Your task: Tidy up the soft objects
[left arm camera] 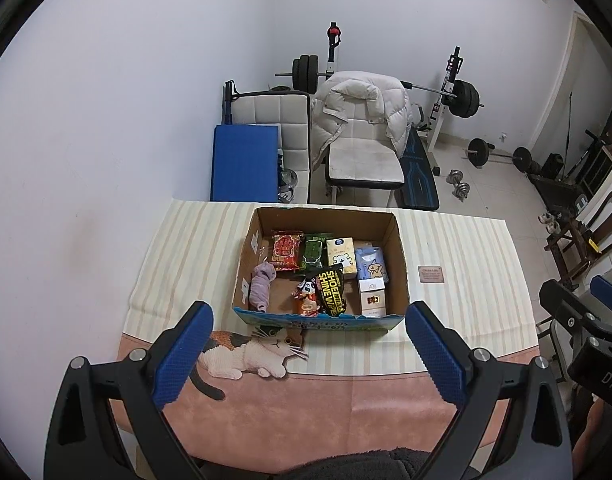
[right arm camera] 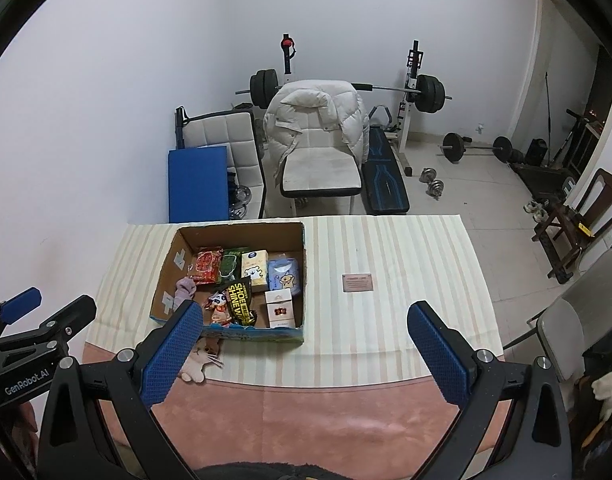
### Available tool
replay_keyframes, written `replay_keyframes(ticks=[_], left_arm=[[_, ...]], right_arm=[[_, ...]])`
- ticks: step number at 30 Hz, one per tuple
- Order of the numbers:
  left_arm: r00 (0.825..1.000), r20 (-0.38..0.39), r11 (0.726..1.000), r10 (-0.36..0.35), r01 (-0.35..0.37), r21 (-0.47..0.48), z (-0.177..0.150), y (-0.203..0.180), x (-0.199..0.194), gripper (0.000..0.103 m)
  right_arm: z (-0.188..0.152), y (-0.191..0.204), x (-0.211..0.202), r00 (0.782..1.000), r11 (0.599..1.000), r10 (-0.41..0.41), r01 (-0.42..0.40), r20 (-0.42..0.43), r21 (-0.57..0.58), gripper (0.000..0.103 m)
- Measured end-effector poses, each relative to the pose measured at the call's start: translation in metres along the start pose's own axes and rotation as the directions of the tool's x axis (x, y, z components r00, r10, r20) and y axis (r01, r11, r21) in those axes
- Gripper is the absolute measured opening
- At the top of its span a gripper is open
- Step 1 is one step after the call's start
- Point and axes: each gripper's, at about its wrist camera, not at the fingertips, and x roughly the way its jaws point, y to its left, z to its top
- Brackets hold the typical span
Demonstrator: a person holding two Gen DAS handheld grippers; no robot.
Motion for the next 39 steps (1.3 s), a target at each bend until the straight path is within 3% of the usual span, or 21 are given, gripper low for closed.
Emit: replay_keyframes(ticks=[39], left_arm=[[1.0,0.0,1.0,0.003,-0.003,0.007,0.013,-0.004,-0.004,0.099]], right_arm=[[0.003,-0.003,-0.002,1.0,1.0,-0.024,0.024,0.007,0.007,0.103]])
